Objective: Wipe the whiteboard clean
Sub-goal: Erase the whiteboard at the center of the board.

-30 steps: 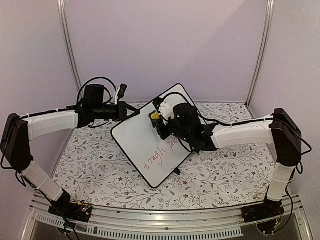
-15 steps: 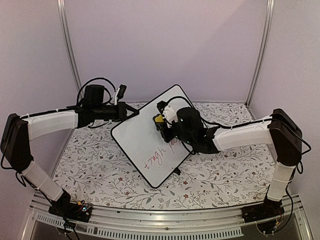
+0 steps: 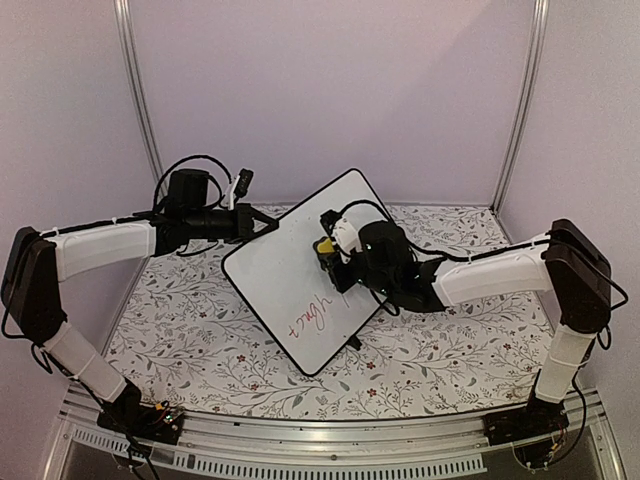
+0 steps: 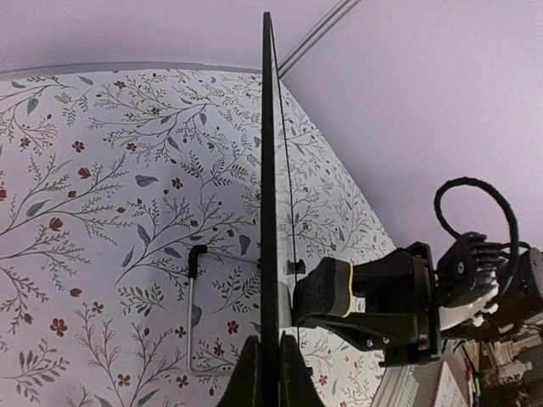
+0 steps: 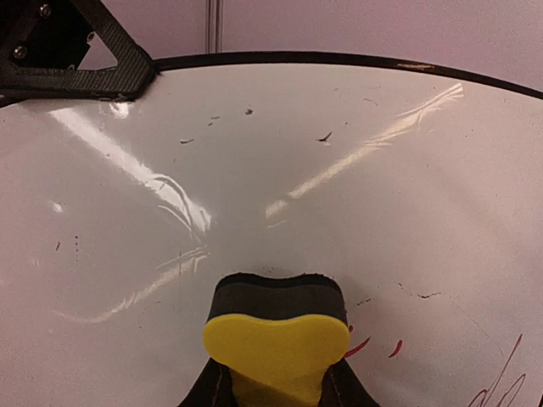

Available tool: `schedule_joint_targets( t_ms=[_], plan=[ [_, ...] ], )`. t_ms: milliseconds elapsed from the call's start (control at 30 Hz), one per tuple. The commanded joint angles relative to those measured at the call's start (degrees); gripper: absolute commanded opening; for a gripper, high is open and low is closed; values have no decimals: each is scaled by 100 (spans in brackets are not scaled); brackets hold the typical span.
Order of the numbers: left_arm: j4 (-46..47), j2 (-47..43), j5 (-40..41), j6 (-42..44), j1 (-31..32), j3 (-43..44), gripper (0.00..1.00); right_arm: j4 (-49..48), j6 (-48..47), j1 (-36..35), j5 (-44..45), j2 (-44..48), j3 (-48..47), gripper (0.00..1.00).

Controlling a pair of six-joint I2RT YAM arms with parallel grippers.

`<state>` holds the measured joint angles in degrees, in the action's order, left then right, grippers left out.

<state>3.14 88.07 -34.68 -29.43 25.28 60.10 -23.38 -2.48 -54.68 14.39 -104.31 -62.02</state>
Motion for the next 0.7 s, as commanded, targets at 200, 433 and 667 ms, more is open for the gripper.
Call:
schedule_joint_targets(
  t_ms=[200,433,667],
  plan=[
    [231,-108,-290,224,89,90,0,238,-190,162,-22,-389,-1037,0],
    [231,-116,-284,221,79,90,0,336,-200,203,-35,-481,-1016,0],
    [231,-113,-293,210,80,89,0,259,-36,202,-100,-215,-325,0]
  ],
)
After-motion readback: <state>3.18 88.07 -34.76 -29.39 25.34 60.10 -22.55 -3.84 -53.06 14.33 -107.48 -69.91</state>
